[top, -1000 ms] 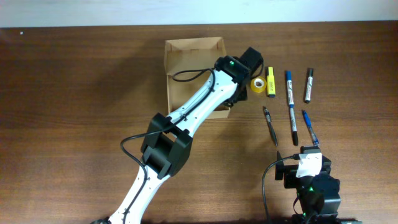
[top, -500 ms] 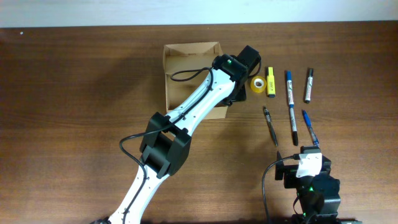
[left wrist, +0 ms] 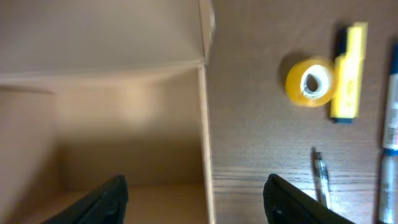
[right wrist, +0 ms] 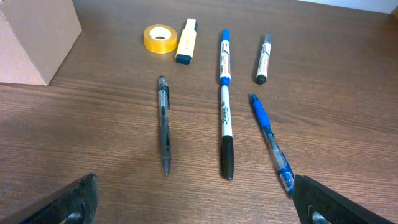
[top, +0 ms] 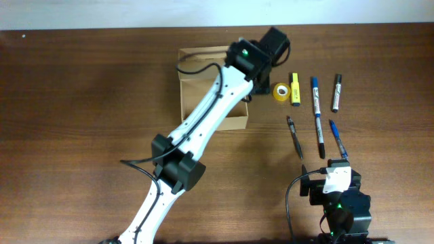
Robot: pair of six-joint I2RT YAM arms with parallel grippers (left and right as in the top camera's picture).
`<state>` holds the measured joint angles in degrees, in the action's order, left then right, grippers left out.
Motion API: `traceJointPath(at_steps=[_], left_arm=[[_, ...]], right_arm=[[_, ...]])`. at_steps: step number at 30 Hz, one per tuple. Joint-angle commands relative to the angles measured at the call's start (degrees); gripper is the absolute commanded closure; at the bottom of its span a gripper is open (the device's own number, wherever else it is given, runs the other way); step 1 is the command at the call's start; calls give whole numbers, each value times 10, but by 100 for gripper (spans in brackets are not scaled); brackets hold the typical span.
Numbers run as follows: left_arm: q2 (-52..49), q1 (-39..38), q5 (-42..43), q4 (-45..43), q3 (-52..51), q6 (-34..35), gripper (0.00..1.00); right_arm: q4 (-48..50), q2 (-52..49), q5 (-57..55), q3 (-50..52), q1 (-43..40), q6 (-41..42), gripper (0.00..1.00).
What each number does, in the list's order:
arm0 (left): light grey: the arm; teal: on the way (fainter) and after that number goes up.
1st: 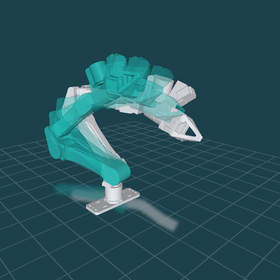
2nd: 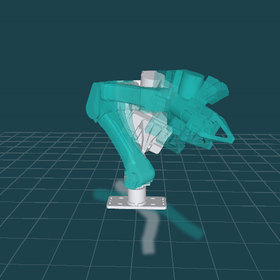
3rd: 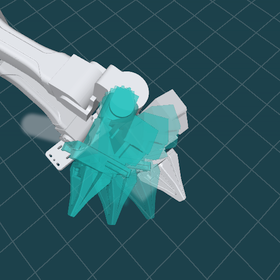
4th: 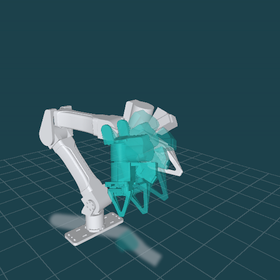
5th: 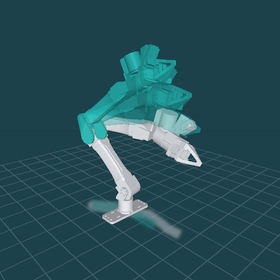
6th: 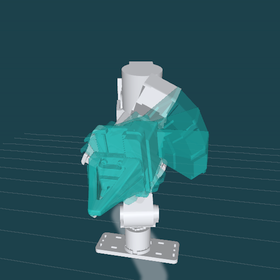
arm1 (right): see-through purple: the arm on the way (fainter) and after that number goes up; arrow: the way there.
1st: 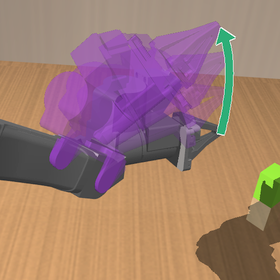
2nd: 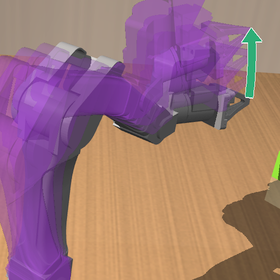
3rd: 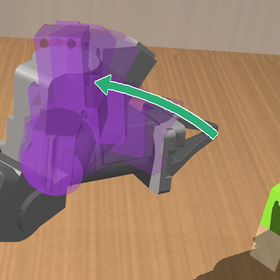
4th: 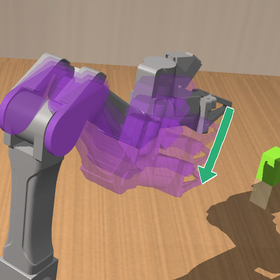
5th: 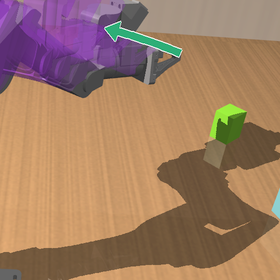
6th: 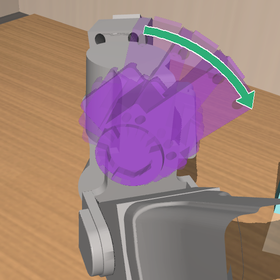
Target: Pack container
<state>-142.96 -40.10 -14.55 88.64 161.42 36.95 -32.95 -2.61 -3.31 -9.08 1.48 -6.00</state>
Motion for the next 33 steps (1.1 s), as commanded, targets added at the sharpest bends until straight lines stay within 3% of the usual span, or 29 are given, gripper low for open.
traceJointPath(at_steps=[1, 5, 12, 19, 26, 33], left_arm=[[4, 2, -91, 53, 99, -28, 30], [25, 8, -99, 80, 184, -84, 28], [136, 26, -168, 80, 183, -129, 28], [272, 94, -174, 80, 152, -147, 28], [403, 231, -157, 80, -4, -156, 25], [473, 381, -38, 80, -212, -202, 20]], right_arm=[[-1, 5, 3, 4, -4, 5, 1], [-1, 5, 3, 4, -4, 5, 1], [-1, 5, 3, 4, -4, 5, 1], [-1, 5, 3, 4, -4, 5, 1], [7, 5, 7, 4, -4, 7, 1], [10, -2, 134, -49, -4, 111, 1]])
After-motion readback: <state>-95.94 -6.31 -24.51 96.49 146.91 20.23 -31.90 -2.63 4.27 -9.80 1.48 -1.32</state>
